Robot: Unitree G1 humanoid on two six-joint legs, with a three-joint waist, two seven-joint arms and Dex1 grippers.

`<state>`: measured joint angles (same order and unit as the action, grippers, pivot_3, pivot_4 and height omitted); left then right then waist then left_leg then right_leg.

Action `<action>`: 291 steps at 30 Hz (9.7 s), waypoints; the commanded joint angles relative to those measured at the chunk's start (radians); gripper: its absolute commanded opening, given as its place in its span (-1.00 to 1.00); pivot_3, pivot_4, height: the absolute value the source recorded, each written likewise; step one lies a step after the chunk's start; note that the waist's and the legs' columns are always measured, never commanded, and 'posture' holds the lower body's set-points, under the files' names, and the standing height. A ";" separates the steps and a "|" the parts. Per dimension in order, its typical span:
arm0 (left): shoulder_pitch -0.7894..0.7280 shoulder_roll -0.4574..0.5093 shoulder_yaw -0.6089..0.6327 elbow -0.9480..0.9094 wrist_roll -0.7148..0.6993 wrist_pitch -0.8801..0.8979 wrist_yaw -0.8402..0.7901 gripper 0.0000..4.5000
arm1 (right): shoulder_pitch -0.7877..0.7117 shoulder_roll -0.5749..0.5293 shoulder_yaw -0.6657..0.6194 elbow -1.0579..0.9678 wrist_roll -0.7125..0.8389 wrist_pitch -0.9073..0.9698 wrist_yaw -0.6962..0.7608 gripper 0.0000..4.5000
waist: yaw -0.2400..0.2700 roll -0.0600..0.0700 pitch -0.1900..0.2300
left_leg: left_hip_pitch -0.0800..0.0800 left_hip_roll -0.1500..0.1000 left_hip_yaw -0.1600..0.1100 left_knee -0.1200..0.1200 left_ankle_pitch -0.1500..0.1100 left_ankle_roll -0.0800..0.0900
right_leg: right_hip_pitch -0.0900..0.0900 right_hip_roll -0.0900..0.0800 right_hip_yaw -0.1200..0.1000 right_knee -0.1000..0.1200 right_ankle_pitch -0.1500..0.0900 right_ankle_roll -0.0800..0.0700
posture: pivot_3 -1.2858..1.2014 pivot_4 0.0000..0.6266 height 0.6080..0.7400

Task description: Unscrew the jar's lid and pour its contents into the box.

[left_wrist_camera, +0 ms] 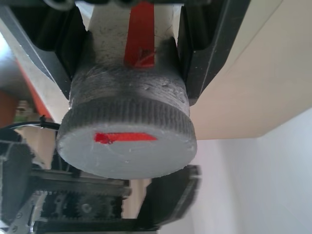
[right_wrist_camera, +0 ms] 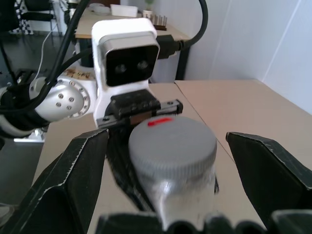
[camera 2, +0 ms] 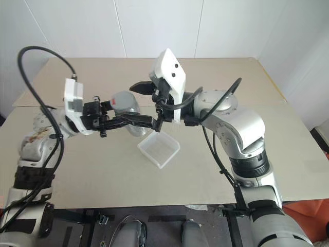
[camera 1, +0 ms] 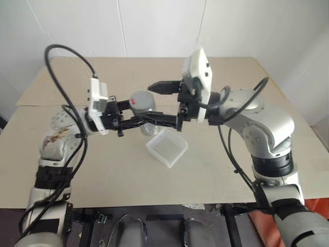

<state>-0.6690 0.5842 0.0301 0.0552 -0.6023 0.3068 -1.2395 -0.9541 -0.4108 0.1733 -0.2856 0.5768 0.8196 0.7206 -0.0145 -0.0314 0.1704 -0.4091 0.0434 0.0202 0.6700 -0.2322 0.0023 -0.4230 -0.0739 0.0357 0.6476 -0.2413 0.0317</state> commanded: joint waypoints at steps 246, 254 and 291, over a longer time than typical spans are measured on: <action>-0.075 0.055 0.012 0.109 0.029 -0.012 -0.292 -0.10 | 0.103 -0.054 -0.090 0.004 -0.055 -0.091 0.051 0.97 | -0.001 0.001 0.001 | -0.006 0.001 -0.003 0.005 0.000 0.000 | -0.002 0.001 -0.002 0.000 0.000 0.000 | 0.03 -0.52 1.00; -0.065 0.057 0.018 0.097 0.027 -0.005 -0.293 -0.10 | 0.099 -0.062 -0.101 0.022 -0.056 -0.094 0.030 0.97 | -0.002 0.001 0.001 | -0.006 0.001 -0.003 0.005 0.000 0.000 | -0.002 0.001 -0.002 0.000 0.000 0.000 | 0.03 -0.52 1.00; -0.052 0.062 0.021 0.095 0.034 0.000 -0.269 -0.10 | 0.009 0.057 0.046 -0.071 -0.008 0.004 -0.020 0.97 | -0.002 0.001 0.001 | -0.006 0.001 -0.003 0.005 0.000 0.000 | -0.002 0.002 -0.002 0.000 0.000 0.000 | 0.03 -0.52 1.00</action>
<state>-0.7135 0.6340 0.0323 0.1847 -0.5518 0.3064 -1.5100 -0.9208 -0.3593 0.2251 -0.3418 0.5747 0.8268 0.7112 -0.0162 -0.0306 0.1712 -0.4147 0.0446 0.0170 0.6747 -0.2324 0.0026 -0.4251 -0.0723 0.0337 0.6477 -0.2414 0.0319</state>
